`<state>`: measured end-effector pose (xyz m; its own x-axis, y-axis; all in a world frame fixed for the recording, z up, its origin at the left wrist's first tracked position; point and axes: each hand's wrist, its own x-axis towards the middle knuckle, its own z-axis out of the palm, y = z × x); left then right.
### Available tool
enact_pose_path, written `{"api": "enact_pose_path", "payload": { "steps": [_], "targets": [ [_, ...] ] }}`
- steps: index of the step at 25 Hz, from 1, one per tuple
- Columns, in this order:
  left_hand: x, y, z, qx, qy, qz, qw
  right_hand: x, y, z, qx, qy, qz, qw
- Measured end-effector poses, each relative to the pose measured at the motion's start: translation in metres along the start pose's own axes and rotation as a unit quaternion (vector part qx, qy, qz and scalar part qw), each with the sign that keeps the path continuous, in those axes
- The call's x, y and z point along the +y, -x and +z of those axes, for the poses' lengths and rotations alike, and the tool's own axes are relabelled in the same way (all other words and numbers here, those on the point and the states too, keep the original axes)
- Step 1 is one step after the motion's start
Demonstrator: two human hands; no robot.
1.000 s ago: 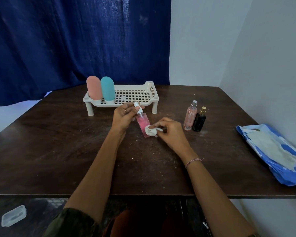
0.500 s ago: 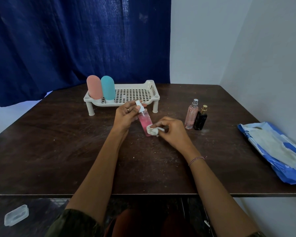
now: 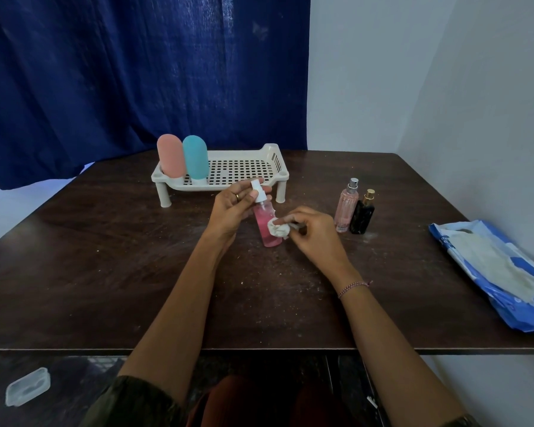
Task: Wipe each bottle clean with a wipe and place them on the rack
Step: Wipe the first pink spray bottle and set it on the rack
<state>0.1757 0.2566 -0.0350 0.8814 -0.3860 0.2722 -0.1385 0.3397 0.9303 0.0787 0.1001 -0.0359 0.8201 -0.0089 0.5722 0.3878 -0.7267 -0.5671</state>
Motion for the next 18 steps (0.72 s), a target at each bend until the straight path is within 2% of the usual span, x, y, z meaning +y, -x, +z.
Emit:
{"api": "enact_pose_path", "payload": {
  "steps": [4,7,11,18],
  "targets": [
    [0.0018,0.0012,0.0027,-0.031,0.007,0.0,0.999,-0.0052,0.0007,0.0056,0.051,0.016,-0.025,0.998],
    [0.0024,0.0019,0.0034,-0.043,0.001,0.005,0.999,-0.0066,0.0026,0.0054,0.022,0.004,-0.064,0.998],
    [0.0029,0.0032,0.0034,-0.051,0.0,0.019,0.999,-0.0031,0.0013,0.0039,0.0,-0.003,-0.039,0.999],
    [0.0021,0.0042,0.0058,-0.1,-0.002,0.039,0.994,-0.0077,-0.0011,0.008,0.097,0.009,-0.051,0.994]
  ]
}}
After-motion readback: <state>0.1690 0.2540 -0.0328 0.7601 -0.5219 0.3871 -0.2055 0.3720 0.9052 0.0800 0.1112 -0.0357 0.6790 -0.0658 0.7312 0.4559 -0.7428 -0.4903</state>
